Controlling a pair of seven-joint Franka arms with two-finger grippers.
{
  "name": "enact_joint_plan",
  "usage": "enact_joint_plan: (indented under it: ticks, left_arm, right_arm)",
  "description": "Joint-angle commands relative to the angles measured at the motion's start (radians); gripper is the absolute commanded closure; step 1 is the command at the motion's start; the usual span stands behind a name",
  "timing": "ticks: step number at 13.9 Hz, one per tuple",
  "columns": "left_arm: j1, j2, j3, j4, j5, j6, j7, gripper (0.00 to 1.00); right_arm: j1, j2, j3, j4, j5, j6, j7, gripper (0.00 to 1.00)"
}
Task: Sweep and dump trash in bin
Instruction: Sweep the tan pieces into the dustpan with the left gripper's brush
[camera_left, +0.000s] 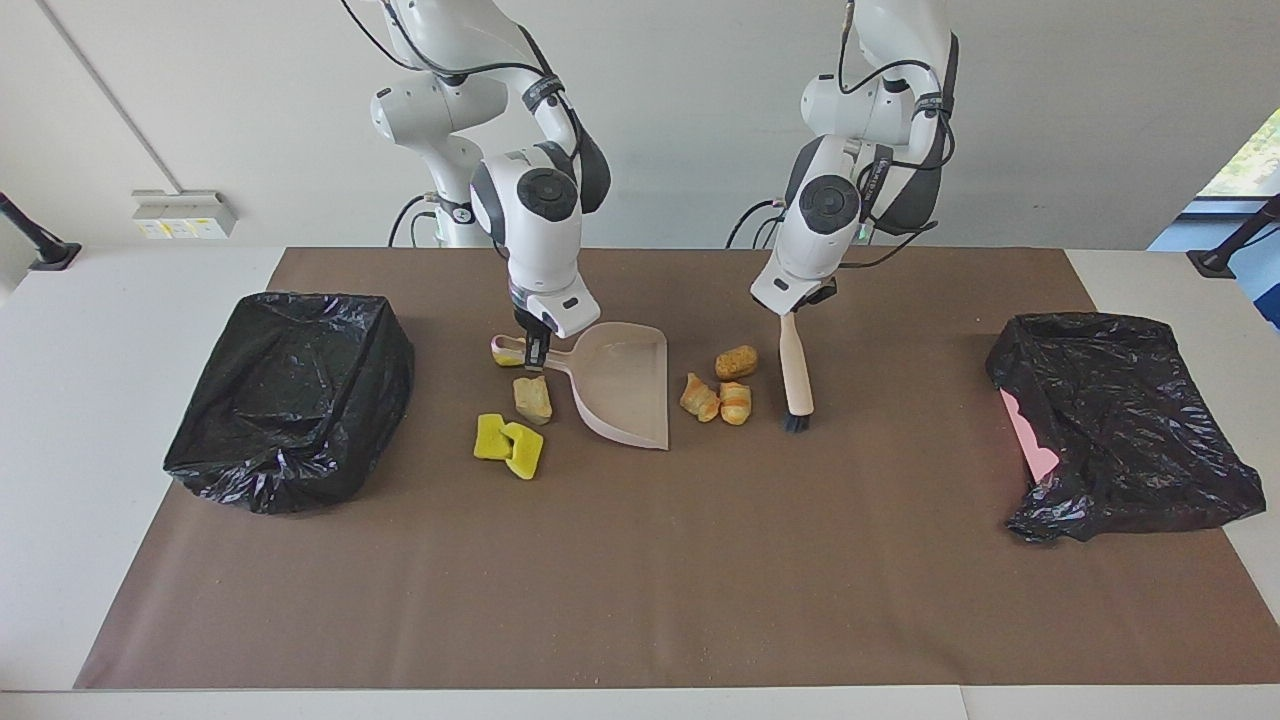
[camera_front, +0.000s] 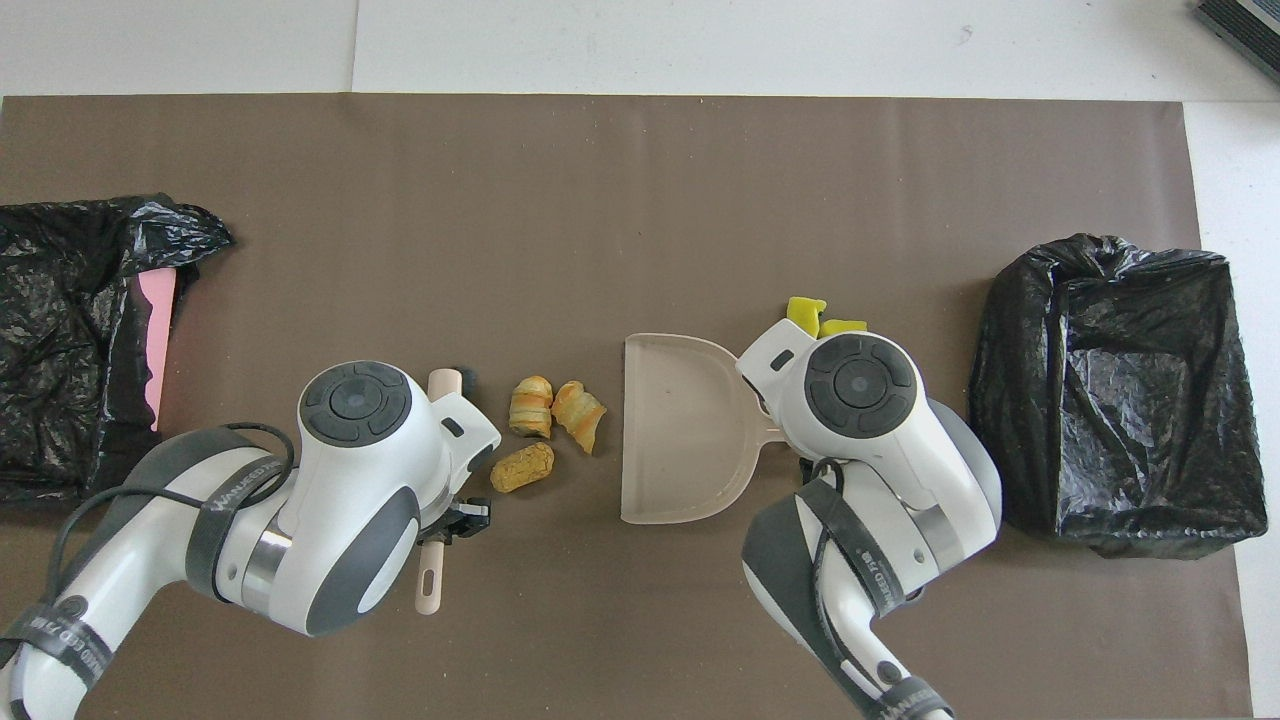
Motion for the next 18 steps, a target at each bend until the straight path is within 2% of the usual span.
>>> enact_joint_plan:
  ticks: [1, 3, 5, 8, 11, 15, 18]
  left_arm:
    - [-0.016, 0.0, 0.01, -0.062, -0.058, 0.116, -0.034, 1.0]
    - [-0.039, 0.003, 0.007, -0.061, -0.122, 0.135, -0.075, 1.0]
    - [-0.1, 0.01, 0.008, -0.056, -0.208, 0.211, -0.079, 1.0]
    - [-0.209, 0.073, 0.007, -0.016, -0.332, 0.337, -0.082, 1.0]
    - [-0.274, 0.096, -0.001, 0.059, -0.399, 0.373, -0.094, 1.0]
    - [-0.278, 0.112, -0.028, 0.109, -0.401, 0.365, -0.137, 1.0]
    - [-0.259, 0.093, -0.018, 0.105, -0.377, 0.28, -0.143, 1.0]
  right_arm:
    - [0.0, 0.007, 0.003, -0.015, -0.024, 0.038, 0.005, 1.0]
    - [-0.002, 0.008, 0.003, -0.015, -0.024, 0.038, 0.006, 1.0]
    - [-0.002, 0.008, 0.003, -0.015, -0.024, 0.038, 0.009, 1.0]
    - [-0.002, 0.008, 0.003, -0.015, -0.024, 0.037, 0.02, 1.0]
    - [-0.002, 0.008, 0.003, -0.015, -0.024, 0.037, 0.026, 1.0]
    - [-0.002, 0.008, 0.003, -0.015, -0.024, 0.035, 0.026, 1.0]
    - [-0.002, 0.008, 0.003, -0.015, -0.024, 0.035, 0.026, 1.0]
